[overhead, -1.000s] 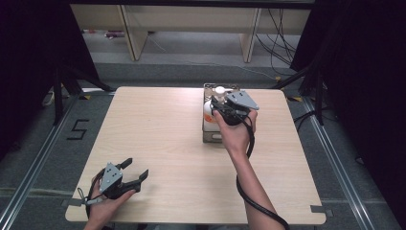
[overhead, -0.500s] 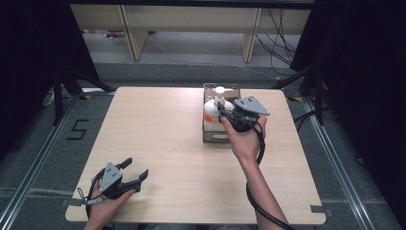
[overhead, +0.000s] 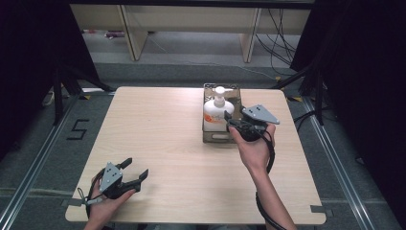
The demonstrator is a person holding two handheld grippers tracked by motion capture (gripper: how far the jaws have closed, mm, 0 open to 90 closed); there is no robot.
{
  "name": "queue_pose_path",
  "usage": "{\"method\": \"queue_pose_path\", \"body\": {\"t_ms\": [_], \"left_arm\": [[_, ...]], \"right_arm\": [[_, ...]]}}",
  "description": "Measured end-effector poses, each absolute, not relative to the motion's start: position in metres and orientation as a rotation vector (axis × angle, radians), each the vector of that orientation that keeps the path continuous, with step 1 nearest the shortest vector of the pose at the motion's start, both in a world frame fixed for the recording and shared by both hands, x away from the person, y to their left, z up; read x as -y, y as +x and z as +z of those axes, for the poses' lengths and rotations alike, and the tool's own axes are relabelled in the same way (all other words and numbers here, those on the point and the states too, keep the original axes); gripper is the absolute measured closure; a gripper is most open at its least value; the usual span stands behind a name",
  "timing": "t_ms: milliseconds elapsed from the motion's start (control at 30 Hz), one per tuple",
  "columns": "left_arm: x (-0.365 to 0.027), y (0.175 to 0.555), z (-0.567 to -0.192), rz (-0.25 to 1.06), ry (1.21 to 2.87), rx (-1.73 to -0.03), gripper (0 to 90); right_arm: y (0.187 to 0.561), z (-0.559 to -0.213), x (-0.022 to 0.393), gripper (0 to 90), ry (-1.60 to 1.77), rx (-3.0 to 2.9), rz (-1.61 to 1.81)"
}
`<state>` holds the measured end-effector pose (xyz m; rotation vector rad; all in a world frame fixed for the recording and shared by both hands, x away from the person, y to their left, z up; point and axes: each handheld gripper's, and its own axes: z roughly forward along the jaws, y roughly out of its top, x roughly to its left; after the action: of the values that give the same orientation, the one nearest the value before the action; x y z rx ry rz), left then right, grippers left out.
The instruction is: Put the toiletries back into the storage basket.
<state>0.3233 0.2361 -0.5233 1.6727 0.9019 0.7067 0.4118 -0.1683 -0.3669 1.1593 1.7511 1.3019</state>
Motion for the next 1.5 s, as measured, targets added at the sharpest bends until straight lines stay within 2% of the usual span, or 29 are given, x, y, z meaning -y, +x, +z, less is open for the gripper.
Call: {"method": "queue_pose_path", "body": {"t_ms": [467,933,1500], "left_arm": [[-0.236,0.323,-0.523,0.71,1.673,-0.908,23.0],[-0.235,0.323,-0.523,0.713,1.678,-0.921,23.0],[-0.236,0.323,-0.523,0.717,1.681,-0.918,22.8]], "right_arm": [[0.392,-0.382,0.187,43.5,1.16,-1.759,1.279],[0.37,-0.413,0.221,43.5,1.239,-1.766,1.239],[0.355,-0.457,0.242,42.5,1.296,-1.758,1.225]]}}
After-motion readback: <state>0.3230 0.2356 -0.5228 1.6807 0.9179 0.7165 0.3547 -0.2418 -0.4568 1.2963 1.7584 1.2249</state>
